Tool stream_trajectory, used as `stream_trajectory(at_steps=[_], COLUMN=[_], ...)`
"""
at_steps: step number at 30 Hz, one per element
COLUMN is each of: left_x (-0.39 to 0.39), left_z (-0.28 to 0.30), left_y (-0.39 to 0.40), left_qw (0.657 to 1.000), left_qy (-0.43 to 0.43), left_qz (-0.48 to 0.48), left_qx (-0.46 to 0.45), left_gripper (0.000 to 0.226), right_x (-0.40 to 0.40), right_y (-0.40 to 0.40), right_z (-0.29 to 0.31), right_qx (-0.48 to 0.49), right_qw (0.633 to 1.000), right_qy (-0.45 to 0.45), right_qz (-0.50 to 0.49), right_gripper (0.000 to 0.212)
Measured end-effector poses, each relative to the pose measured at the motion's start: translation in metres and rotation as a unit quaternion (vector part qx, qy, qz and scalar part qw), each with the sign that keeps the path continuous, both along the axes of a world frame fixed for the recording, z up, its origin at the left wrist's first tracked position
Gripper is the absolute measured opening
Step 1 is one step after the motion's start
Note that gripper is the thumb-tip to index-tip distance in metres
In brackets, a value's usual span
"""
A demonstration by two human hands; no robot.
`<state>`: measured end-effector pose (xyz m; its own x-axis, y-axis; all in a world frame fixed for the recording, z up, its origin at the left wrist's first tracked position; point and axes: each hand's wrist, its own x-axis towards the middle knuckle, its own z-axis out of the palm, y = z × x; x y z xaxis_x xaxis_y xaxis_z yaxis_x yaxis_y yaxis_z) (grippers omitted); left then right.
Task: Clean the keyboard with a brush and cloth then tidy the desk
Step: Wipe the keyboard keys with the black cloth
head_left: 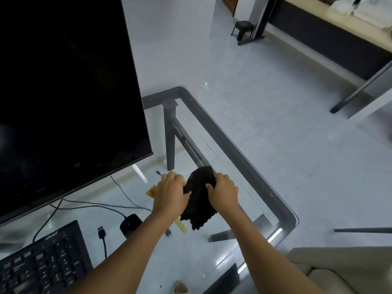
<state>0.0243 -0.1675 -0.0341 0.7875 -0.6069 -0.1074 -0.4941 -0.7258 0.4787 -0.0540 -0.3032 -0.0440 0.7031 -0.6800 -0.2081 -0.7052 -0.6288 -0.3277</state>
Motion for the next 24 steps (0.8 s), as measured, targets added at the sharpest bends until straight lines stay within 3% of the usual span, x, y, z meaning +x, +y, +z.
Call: stream_trajectory(at_steps=[3, 6, 12, 15, 24], left_x=[-0.004, -0.010, 0.000, 0.009, -0.004], left_z=[0.021, 0.042, 0.066, 0.072, 0.060], left_y=[0.002, 0.022, 0.126, 0.204, 0.432], left_qw=[0.975, 0.949, 0.923, 0.911, 0.873], left_qy=[0.173, 0.206, 0.187, 0.148, 0.151], left_qz=[0.068, 0.121, 0.234, 0.299, 0.412], left_qx=[-0.124, -0.204, -0.243, -0.241, -0.213], left_gripper=[0.019, 0.016, 0.013, 0.014, 0.014], right_x=[0.003, 0.005, 0.025, 0.041, 0.063], right_y=[-0.001, 0.017, 0.117, 0.193, 0.391], right_z=[0.009, 0.033, 0.072, 0.078, 0.070], right_qx=[0.070, 0.142, 0.155, 0.162, 0.204], right_qw=[0.996, 0.983, 0.975, 0.968, 0.939], right_qy=[-0.053, -0.119, -0.144, -0.147, -0.076], right_qz=[-0.021, -0.019, 0.070, 0.123, 0.265], right_gripper=[0.017, 0.005, 0.004, 0.015, 0.037])
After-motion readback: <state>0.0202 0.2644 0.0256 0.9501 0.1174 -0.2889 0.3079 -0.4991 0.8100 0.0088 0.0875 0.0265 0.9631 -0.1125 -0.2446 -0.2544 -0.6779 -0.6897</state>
